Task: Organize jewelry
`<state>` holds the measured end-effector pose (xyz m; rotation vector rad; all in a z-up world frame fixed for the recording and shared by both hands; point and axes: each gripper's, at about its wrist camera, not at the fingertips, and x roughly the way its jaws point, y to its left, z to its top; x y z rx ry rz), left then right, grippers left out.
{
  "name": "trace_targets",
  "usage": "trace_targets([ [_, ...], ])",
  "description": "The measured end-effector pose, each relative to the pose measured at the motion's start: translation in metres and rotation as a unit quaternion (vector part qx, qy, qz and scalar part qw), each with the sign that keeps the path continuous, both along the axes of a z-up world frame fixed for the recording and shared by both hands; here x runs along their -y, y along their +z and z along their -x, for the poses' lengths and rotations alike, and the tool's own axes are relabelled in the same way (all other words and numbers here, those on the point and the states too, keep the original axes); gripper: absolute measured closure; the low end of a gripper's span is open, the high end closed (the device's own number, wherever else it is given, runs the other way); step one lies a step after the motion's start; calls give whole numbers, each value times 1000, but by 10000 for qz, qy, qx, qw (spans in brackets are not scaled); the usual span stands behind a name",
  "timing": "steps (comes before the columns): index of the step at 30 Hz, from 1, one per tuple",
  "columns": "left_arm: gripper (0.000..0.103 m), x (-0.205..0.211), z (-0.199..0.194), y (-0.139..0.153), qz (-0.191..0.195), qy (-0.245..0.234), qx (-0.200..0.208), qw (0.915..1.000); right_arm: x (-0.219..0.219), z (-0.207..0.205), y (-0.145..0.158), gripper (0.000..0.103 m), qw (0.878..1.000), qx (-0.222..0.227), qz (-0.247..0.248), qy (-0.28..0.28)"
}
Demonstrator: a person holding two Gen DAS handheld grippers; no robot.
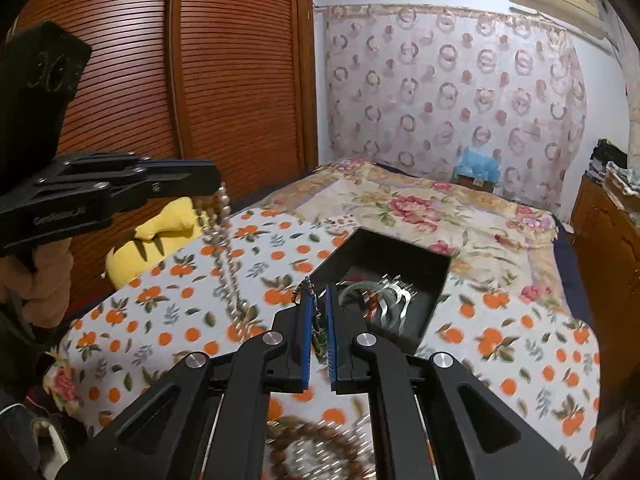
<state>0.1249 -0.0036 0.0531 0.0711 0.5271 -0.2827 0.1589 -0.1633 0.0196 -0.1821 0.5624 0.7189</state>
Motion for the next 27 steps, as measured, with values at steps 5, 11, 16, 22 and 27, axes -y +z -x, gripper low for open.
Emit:
trace_targets([
  [5, 99, 0, -19, 12, 153, -48, 36, 9999, 3, -37, 5, 95, 9999, 25, 54, -156],
  [11, 99, 8, -42, 31, 163, -123, 180, 9996, 6, -73, -1, 95, 9997, -99, 36, -212],
  [16, 99, 12, -67, 38, 181, -97, 188, 9996, 6, -93, -18, 95, 9994, -274, 87, -206],
  [22, 99, 16, -89, 31, 207, -115, 113, 9997, 8, -102, -41, 95, 9984, -510, 163, -173],
  [27, 99, 23, -110, 0, 50, -83, -181, 9998, 5, -107, -57, 93, 9971, -665, 327, -189],
])
